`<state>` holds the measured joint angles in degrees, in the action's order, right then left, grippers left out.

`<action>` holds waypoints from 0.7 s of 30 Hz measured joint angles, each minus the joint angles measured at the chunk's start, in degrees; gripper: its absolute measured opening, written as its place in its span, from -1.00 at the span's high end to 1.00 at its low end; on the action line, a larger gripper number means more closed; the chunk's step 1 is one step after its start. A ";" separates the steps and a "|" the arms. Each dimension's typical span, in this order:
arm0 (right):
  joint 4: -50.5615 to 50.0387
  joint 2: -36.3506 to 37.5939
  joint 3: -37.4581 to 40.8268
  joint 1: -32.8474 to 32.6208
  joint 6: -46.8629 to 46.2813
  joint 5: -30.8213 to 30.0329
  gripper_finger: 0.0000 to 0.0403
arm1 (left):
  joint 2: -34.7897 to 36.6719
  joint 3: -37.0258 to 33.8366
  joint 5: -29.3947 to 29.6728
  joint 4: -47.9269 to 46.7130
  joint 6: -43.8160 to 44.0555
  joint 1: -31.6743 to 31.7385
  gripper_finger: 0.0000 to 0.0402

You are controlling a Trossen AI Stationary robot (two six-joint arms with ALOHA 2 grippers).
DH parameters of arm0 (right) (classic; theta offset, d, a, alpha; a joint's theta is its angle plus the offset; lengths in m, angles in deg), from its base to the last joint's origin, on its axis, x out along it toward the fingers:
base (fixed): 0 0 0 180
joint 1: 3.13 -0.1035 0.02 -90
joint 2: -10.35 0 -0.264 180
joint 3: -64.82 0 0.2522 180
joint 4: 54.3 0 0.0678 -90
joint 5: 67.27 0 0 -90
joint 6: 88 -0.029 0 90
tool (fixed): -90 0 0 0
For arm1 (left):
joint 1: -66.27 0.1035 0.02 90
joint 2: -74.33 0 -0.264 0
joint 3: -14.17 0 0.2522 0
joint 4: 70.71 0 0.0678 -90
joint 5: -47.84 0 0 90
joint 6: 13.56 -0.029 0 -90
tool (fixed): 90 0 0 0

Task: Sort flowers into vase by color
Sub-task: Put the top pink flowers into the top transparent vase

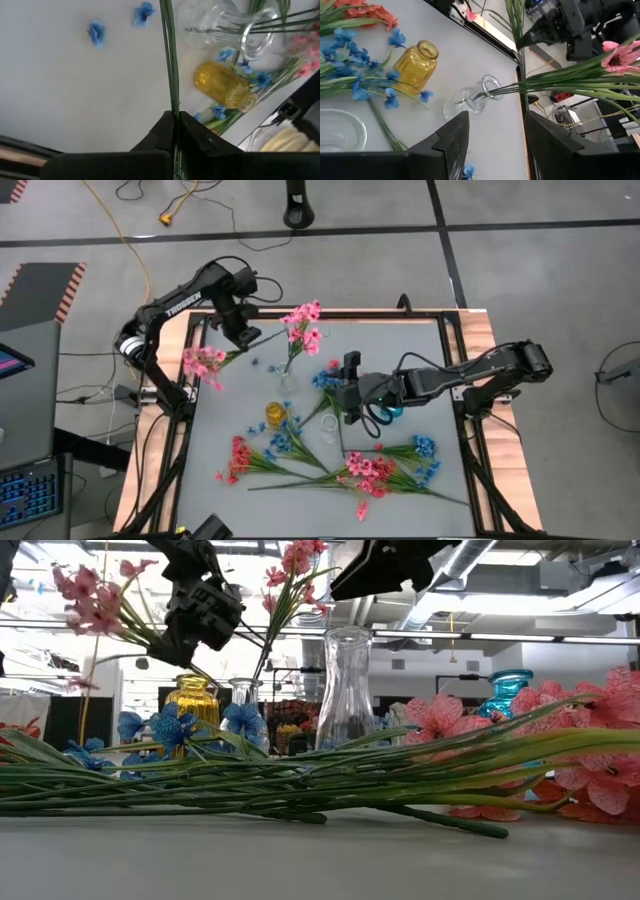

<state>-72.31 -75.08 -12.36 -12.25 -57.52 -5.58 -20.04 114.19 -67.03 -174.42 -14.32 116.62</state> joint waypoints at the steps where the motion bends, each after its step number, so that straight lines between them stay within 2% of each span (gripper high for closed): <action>1: 0.00 0.00 0.00 0.00 0.00 0.00 -0.09 | 0.63 0.00 -0.37 -0.11 1.37 -0.11 0.99; 7: 0.58 0.00 0.00 0.01 0.00 0.02 -0.09 | 7.31 0.00 -0.86 -0.10 11.42 -0.47 0.99; 11: 4.90 -0.04 0.00 0.02 0.02 0.82 -0.09 | 12.83 0.00 -2.45 -0.08 18.34 -2.13 0.99; 18: 13.95 -0.11 0.00 -0.27 0.13 6.61 -0.09 | 21.56 0.00 -2.71 -0.12 32.09 -9.98 0.99; 21: 16.73 -0.11 0.00 -0.31 0.18 9.11 -0.09 | 24.27 0.00 -0.77 -0.12 38.25 -15.05 0.99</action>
<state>-55.58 -75.19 -12.36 -12.56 -57.34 3.53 4.23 114.19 -67.80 -174.54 23.93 101.57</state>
